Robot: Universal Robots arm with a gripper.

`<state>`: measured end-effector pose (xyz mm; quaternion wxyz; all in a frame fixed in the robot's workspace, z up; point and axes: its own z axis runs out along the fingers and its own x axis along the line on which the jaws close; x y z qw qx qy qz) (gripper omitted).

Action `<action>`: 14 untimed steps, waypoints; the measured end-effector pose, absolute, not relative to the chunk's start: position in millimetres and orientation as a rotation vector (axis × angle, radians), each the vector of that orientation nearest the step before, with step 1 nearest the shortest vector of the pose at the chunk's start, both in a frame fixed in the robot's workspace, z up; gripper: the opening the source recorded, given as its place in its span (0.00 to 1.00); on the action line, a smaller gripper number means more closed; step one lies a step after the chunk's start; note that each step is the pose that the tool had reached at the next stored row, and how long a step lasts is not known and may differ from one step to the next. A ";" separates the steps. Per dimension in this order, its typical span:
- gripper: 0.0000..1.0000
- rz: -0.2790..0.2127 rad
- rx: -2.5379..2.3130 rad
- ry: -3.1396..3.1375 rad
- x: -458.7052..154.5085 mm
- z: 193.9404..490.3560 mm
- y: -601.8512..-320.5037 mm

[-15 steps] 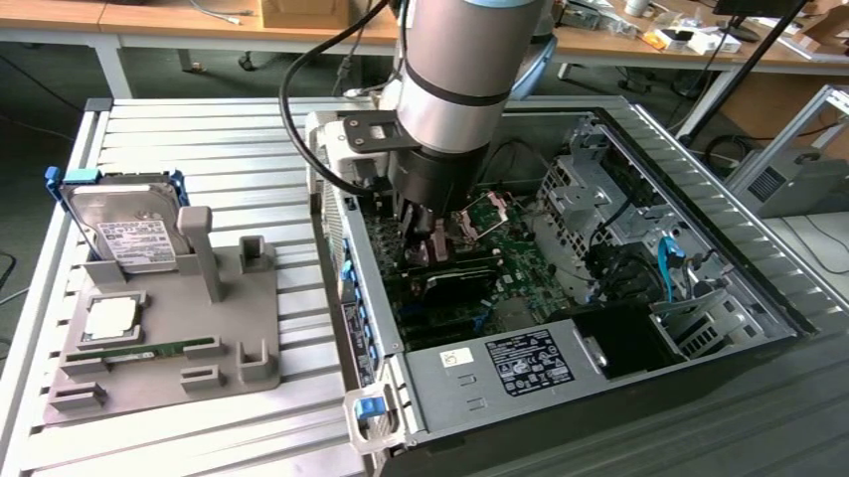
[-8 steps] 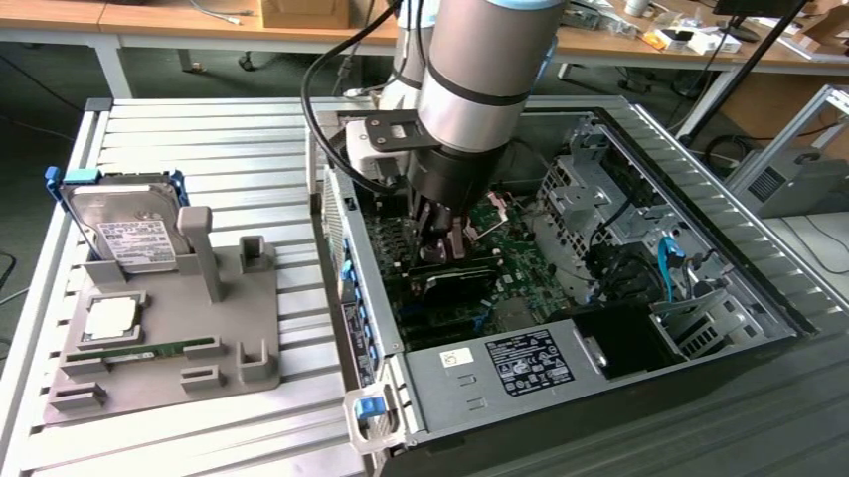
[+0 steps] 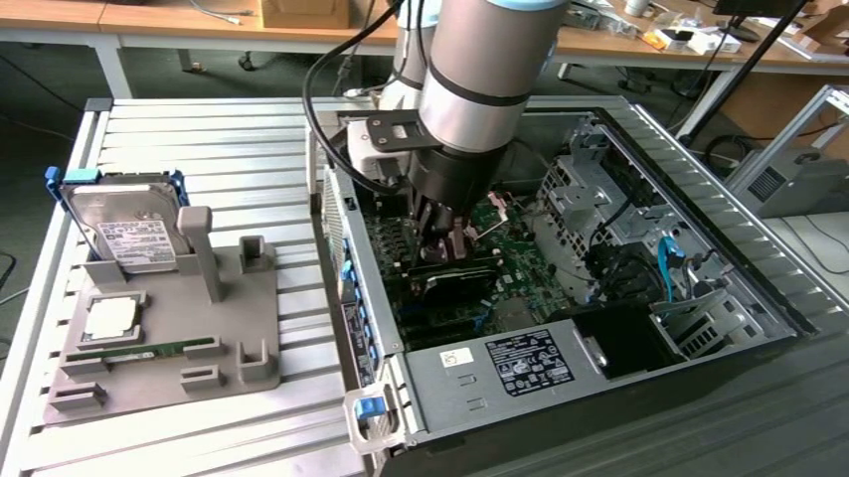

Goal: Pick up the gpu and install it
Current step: 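Press down on the gpu until it lock into place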

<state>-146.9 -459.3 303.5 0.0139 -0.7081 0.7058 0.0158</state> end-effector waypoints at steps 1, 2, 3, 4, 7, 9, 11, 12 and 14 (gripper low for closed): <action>0.11 0.049 -2.205 2.198 -147.2 303.4 -459.3; 0.11 0.049 -2.205 2.198 -148.7 303.3 -459.4; 0.11 0.049 -2.205 2.197 -152.5 303.2 -459.4; 0.11 0.048 -2.205 2.197 -155.9 303.0 -459.4; 0.11 0.046 -2.204 2.196 -171.5 302.5 -459.3; 0.11 0.046 -2.204 2.196 -175.3 302.4 -459.3; 0.11 0.046 -2.203 2.196 -180.3 302.2 -459.1; 0.11 0.046 -2.203 2.197 -181.0 302.1 -459.1; 0.11 0.046 -2.203 2.197 -182.7 302.1 -459.1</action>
